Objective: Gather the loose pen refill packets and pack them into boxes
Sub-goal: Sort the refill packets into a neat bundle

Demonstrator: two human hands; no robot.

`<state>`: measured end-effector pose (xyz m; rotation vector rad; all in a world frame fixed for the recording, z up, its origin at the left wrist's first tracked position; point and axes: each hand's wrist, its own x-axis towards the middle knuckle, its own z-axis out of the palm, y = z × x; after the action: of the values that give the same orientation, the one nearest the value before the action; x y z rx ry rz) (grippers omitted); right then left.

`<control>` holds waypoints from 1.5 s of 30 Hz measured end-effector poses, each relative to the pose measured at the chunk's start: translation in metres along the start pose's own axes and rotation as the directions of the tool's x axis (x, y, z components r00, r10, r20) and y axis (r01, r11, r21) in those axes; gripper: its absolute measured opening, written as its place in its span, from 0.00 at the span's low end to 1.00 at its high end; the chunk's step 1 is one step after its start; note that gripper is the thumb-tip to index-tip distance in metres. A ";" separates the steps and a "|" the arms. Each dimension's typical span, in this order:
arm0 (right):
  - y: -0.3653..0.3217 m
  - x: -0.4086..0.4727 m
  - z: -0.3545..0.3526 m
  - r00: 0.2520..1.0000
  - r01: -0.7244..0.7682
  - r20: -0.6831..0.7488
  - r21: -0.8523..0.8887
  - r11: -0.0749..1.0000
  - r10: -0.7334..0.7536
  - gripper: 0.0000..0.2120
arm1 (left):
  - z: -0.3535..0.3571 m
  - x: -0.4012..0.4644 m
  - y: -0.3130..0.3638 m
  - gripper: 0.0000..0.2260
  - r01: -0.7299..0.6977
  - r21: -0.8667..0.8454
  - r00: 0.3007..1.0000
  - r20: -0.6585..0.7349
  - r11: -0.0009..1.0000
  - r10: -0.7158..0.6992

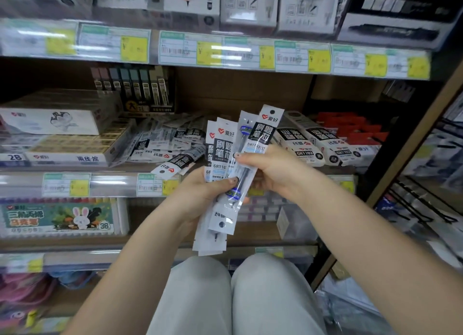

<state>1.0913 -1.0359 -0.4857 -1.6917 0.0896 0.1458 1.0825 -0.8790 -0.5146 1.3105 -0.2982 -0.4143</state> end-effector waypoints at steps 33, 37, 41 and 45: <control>-0.008 -0.022 -0.017 0.911 -0.076 0.376 -0.254 0.964 0.171 0.04 | -0.019 0.019 0.001 0.12 -0.110 -0.256 0.935 -0.355 0.960 0.013; -0.005 -0.023 -0.031 0.946 -0.159 0.284 -0.012 0.987 0.156 0.18 | -0.030 0.021 0.006 0.11 -0.259 -0.407 0.841 -0.540 0.876 -0.002; 0.001 -0.026 -0.049 0.886 -0.121 0.463 0.162 0.979 0.033 0.31 | -0.026 0.018 0.009 0.06 -0.364 -0.389 0.735 -0.678 0.846 0.004; -0.003 -0.025 -0.047 0.986 -0.022 0.164 0.183 0.983 -0.009 0.09 | -0.011 0.011 0.010 0.03 -0.355 -0.326 0.752 -0.657 0.876 0.060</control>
<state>1.0688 -1.0829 -0.4736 -1.4893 -0.0150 0.2735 1.0985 -0.8724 -0.5081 0.8854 0.2133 0.1750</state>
